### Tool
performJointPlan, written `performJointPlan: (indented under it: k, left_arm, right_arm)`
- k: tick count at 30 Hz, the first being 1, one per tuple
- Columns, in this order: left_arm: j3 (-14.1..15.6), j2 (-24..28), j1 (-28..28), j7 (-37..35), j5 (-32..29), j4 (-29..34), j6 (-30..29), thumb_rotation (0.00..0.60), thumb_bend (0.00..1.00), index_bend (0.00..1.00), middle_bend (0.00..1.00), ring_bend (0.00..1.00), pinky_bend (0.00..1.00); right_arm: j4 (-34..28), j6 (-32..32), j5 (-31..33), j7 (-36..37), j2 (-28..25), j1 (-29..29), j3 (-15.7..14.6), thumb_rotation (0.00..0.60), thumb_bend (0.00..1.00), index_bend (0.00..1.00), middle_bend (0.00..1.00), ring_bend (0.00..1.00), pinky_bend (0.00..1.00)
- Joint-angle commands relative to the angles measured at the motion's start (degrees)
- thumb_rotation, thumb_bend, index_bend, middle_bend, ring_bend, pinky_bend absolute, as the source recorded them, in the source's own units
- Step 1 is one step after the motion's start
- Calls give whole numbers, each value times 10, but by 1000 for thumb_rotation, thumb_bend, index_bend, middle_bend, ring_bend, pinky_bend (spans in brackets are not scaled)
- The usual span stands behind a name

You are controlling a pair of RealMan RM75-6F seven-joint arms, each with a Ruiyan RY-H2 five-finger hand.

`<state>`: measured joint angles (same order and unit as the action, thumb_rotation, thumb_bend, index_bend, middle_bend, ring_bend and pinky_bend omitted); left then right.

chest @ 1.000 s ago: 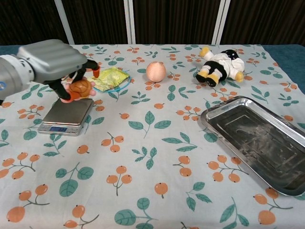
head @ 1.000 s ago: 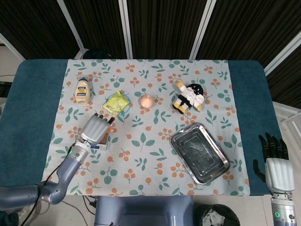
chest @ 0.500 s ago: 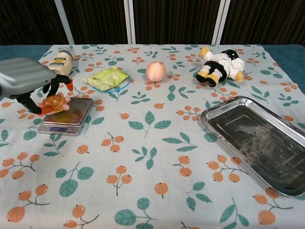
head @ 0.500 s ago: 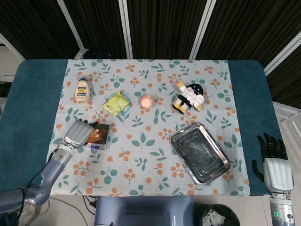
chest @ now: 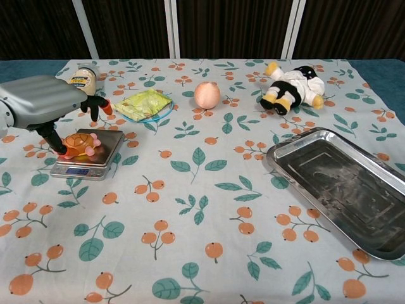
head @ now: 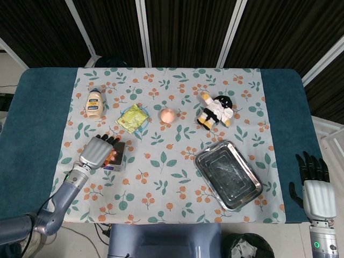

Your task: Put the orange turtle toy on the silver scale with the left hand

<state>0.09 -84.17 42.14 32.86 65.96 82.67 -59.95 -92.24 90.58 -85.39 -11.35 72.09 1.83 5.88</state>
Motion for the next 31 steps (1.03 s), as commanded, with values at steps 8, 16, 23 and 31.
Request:
performJointPlan:
  k: [8,16,23,31]
  left_arm:
    - [-9,74,-49,-6,47,116,-113,600,138,101,103,62,206]
    - [27,152,-160,-87,101,173,-256,600,132,75,69,61,202]
    - [56,156,-229,-203,119,103,-292,600,130,72,66,61,181]
    - [55,151,-258,-276,141,54,-306,600,129,71,66,61,166]
  right_arm:
    - [1,-2,1,-1,1,1,0,600,527,0,0,14,0]
    - [0,1,-1,-4,0,0,-1,600,527,0,0,13,0]
    - [-1,0,-4,-7,0,1,-3,600,526,0,0,14,0]
    - [1,-3,-9,-3,-4,2,-5,600,526,0,0,14,0]
